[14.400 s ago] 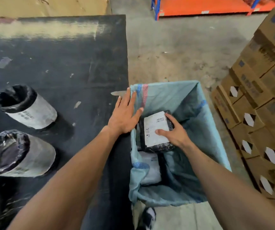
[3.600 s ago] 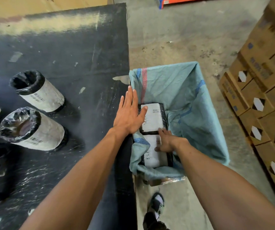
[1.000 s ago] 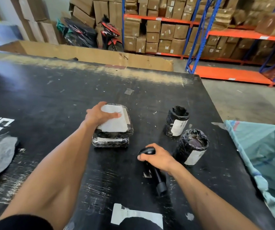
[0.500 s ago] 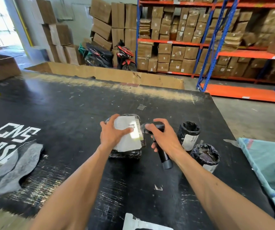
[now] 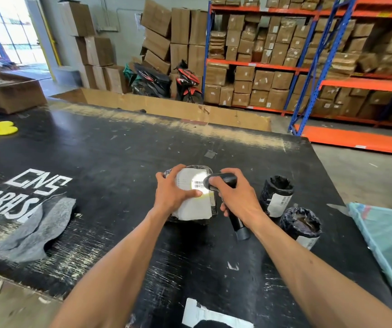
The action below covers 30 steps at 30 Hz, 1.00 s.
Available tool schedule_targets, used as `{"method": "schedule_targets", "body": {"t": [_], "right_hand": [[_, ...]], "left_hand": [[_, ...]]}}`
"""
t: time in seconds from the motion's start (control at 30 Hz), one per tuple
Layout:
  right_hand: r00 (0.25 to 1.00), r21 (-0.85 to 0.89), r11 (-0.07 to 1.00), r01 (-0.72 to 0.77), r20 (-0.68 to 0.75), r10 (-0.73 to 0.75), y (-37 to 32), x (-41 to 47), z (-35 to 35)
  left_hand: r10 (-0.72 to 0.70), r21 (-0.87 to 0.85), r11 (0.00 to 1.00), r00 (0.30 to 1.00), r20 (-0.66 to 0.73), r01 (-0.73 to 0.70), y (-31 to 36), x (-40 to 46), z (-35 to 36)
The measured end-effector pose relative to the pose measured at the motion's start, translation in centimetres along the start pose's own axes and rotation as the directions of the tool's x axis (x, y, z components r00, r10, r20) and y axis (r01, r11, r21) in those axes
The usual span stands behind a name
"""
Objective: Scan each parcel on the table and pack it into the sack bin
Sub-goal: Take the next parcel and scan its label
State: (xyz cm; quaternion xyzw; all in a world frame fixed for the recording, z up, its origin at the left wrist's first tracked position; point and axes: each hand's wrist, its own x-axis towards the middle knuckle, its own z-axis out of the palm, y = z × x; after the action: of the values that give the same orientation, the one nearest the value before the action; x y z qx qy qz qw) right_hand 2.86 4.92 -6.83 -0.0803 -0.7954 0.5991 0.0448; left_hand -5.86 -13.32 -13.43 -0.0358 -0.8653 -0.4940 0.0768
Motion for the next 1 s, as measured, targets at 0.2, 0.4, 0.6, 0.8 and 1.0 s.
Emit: {"method": "schedule_targets", "body": {"t": [0.2,0.4,0.6,0.8,1.0], "right_hand": [[1.000,-0.012,1.000,0.018,-0.023,-0.018,-0.3,-0.7,0.1],[0.999,-0.030,0.999,0.032,-0.023,-0.033,-0.6,-1.0,0.0],[0.999,-0.041,0.999,0.025,-0.033,-0.026,-0.7,-1.4,-0.5],[0.999,-0.037,0.999,0.023,-0.043,-0.024,-0.8,-1.6,-0.7],[0.999,-0.006,1.000,0.013,-0.044,-0.013,-0.9,-1.6,-0.5]], "left_hand": [[0.001,0.013,1.000,1.000,-0.015,-0.001,0.3,-0.2,0.2],[-0.004,0.002,1.000,1.000,-0.024,0.004,0.0,-0.2,0.2],[-0.007,0.018,1.000,0.999,-0.033,0.007,0.2,-0.3,0.3],[-0.011,0.016,1.000,0.999,-0.041,0.012,0.4,-0.6,0.3],[-0.016,0.020,1.000,0.998,-0.058,0.017,0.8,-0.9,0.0]]}}
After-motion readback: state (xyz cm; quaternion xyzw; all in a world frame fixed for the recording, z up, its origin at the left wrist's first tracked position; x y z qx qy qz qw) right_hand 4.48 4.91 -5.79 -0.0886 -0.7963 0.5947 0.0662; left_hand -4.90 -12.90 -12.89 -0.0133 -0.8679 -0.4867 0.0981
